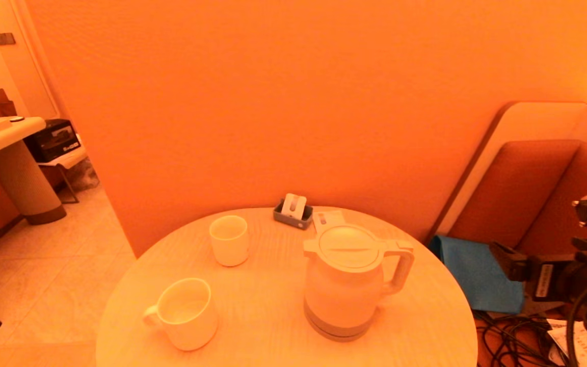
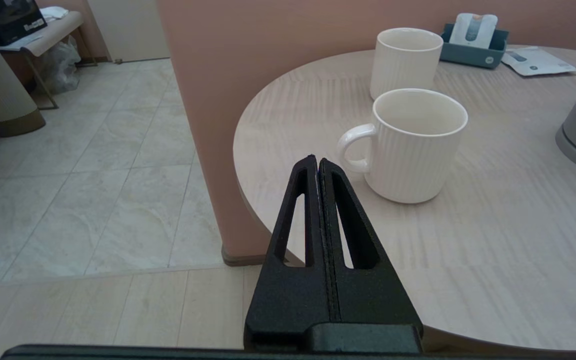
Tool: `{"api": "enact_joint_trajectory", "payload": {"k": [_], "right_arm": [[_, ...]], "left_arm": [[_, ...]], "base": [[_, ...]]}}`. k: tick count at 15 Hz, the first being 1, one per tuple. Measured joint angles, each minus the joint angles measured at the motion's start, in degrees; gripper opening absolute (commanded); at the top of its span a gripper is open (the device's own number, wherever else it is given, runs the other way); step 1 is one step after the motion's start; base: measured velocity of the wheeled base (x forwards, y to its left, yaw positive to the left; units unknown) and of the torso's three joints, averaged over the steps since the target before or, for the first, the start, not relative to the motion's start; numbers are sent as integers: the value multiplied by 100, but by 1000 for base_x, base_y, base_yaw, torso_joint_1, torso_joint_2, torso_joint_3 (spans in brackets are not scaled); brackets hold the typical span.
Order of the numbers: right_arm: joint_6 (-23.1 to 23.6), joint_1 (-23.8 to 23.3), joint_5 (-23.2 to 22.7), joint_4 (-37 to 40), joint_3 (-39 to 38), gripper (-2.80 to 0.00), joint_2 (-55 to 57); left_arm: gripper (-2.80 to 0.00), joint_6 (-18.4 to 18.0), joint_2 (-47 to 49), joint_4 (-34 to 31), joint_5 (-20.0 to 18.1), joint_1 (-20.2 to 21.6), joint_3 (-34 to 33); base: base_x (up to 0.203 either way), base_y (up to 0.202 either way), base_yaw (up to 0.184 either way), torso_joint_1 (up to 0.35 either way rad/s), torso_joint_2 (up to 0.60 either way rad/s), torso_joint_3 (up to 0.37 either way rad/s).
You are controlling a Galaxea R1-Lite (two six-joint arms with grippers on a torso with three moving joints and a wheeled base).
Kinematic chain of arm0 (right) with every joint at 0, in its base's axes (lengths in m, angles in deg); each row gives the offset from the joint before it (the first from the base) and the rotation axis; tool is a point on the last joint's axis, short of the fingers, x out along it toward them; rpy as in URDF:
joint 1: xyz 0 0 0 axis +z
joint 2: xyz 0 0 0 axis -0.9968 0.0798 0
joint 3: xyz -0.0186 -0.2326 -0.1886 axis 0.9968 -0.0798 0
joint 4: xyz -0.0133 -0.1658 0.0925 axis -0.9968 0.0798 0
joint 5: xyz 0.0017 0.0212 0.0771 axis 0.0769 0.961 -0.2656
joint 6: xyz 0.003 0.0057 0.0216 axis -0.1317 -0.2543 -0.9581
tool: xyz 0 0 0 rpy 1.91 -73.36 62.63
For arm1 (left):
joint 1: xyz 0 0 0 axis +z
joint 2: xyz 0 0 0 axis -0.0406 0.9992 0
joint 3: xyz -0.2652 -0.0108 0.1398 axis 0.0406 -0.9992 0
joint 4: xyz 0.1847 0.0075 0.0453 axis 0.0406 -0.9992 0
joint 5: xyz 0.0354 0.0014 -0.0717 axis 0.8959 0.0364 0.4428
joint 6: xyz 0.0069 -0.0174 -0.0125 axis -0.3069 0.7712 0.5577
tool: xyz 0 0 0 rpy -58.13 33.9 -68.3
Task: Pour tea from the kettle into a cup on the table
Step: Pick up the cup
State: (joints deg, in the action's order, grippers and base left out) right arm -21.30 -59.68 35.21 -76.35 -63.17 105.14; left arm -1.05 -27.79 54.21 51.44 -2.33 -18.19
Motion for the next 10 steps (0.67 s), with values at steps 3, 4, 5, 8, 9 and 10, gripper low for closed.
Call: {"api": "enact_joint_trajectory", "payload": {"k": [3,4,5,8,9,10], "right_arm": [[407,13,1252,949,128,0,-978],[443,-39,1402,1052,94,0,-1291],[431,-131,1449,1163,-6,0,-1578],[350,-517,1461,1313,-376,0,-2253],[347,-705,1461,1313,-407,0,-2402],[339,-897,1455,1318,-438,0,-2554]], "left_arm": [[-280,-2,0,0,2,0,0],[-280,-1,0,0,0,0,0],[-280,3,0,0,0,0,0],[-280,0,0,0,0,0,0],[-280,-1,0,0,0,0,0],[-280,0,0,0,0,0,0]], "base": [[0,0,0,0,0,0],[0,0,0,0,0,0],[0,0,0,0,0,0],[0,0,0,0,0,0],[0,0,0,0,0,0],[0,0,0,0,0,0]]}}
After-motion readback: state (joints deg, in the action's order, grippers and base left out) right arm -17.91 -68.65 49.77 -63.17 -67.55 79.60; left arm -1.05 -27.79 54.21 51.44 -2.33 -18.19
